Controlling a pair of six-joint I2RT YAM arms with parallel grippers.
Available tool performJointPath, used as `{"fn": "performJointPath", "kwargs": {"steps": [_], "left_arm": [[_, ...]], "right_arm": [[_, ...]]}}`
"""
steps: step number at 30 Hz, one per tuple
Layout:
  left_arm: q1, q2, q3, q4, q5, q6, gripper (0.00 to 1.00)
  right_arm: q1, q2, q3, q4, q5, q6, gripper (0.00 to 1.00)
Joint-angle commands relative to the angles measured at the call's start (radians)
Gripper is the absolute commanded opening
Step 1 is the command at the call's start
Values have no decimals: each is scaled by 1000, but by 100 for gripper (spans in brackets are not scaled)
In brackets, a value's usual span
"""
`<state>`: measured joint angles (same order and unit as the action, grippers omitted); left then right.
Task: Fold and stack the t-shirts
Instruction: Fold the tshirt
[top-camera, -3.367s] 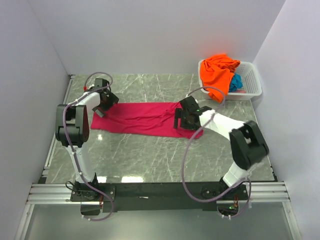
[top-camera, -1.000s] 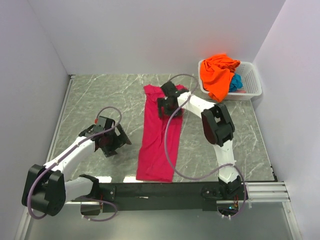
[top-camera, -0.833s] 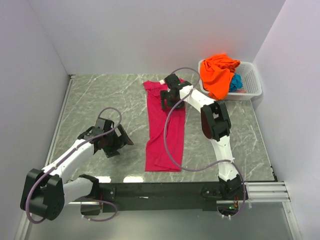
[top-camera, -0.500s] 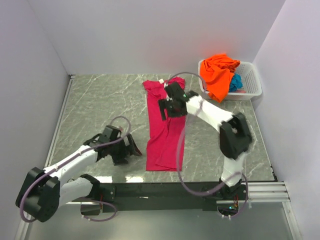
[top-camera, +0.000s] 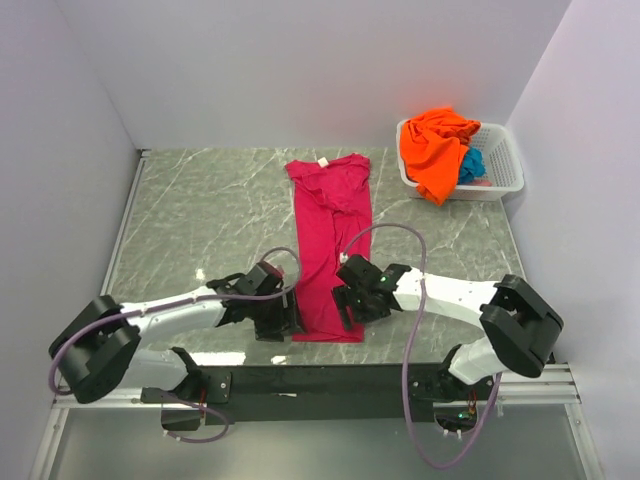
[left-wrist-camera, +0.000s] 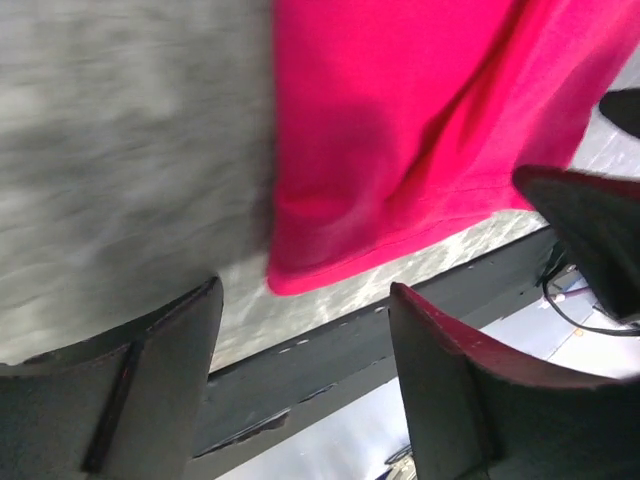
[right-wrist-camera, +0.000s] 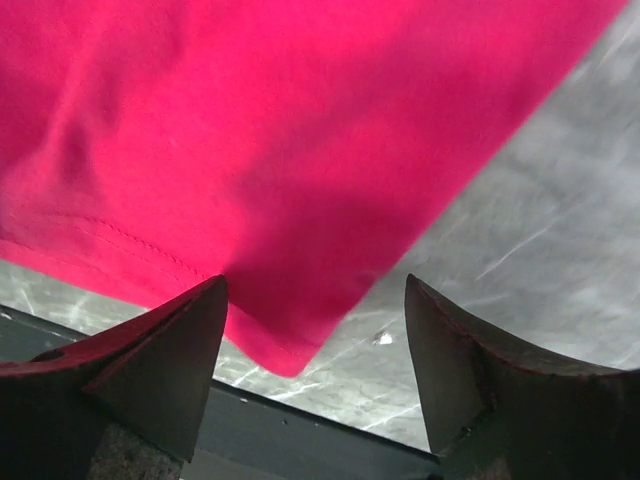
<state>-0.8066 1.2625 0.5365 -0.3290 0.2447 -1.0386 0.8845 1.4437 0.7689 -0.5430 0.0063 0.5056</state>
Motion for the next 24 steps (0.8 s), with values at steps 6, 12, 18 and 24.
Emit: {"fn": "performJointPath", "kwargs": {"steps": [6, 12, 18, 24], "left_arm": [[-63, 124, 75, -1, -97, -26, 47], [-82, 164, 102, -33, -143, -32, 1], [-95, 152, 111, -91, -188, -54, 1], [-97, 133, 105, -140, -203, -78, 1]], "right_arm": [[67, -71, -52, 77, -42, 80, 76], [71, -37, -46, 71, -8, 105, 74], [71, -22, -68, 37, 44, 154, 60], [70, -72, -120, -11, 81, 203, 40]]}}
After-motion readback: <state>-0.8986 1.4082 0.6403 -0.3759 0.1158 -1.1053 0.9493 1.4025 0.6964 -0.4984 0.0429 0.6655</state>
